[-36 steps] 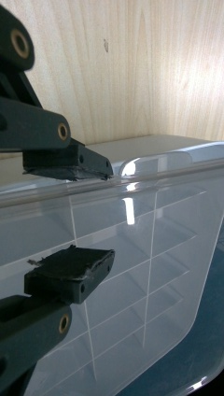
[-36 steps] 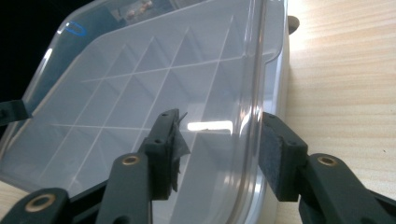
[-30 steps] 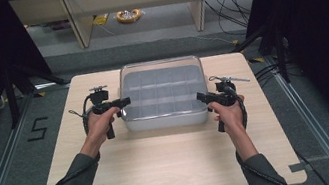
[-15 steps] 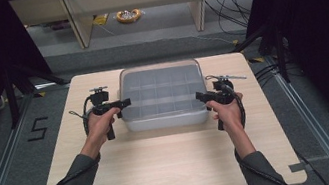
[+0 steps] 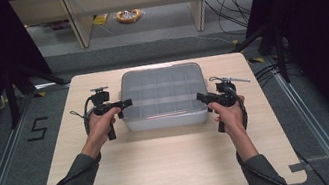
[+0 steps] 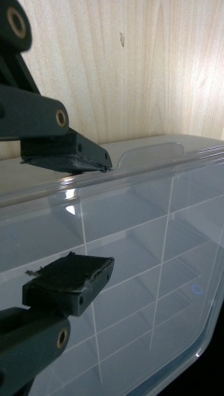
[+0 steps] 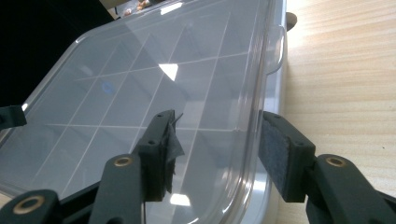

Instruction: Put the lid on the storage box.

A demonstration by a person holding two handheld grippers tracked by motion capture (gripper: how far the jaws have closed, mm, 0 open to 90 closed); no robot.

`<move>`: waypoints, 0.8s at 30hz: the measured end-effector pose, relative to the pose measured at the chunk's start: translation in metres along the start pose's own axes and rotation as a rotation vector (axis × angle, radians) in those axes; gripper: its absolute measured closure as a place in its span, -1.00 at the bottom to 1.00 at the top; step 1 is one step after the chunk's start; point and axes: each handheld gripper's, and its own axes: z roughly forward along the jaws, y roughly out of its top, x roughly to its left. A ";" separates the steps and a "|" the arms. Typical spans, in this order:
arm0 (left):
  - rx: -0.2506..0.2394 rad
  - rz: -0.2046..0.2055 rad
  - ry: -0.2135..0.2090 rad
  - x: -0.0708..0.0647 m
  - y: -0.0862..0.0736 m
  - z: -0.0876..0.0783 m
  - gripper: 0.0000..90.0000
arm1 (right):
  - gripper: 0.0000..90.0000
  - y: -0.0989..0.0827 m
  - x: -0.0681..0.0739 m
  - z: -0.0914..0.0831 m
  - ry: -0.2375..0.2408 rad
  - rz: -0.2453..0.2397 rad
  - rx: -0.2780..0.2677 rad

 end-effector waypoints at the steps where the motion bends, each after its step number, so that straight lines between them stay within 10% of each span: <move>1: -0.002 0.000 0.000 0.000 0.000 0.000 0.03 | 0.09 0.000 0.000 0.000 0.000 0.000 0.000; 12: 0.010 0.021 0.012 -0.002 0.003 -0.001 -0.05 | 0.10 -0.001 0.003 -0.002 0.006 0.070 0.008; 15: -0.001 0.035 0.024 -0.002 0.004 -0.002 -0.02 | 0.09 0.001 -0.002 -0.004 -0.022 -0.010 -0.016; 19: 0.000 0.041 0.024 -0.002 0.005 -0.003 0.00 | 0.09 0.000 -0.002 -0.008 -0.011 0.063 -0.001; 24: 0.001 0.034 0.023 -0.002 0.004 -0.002 0.04 | 0.16 -0.003 -0.010 -0.005 -0.009 0.010 0.000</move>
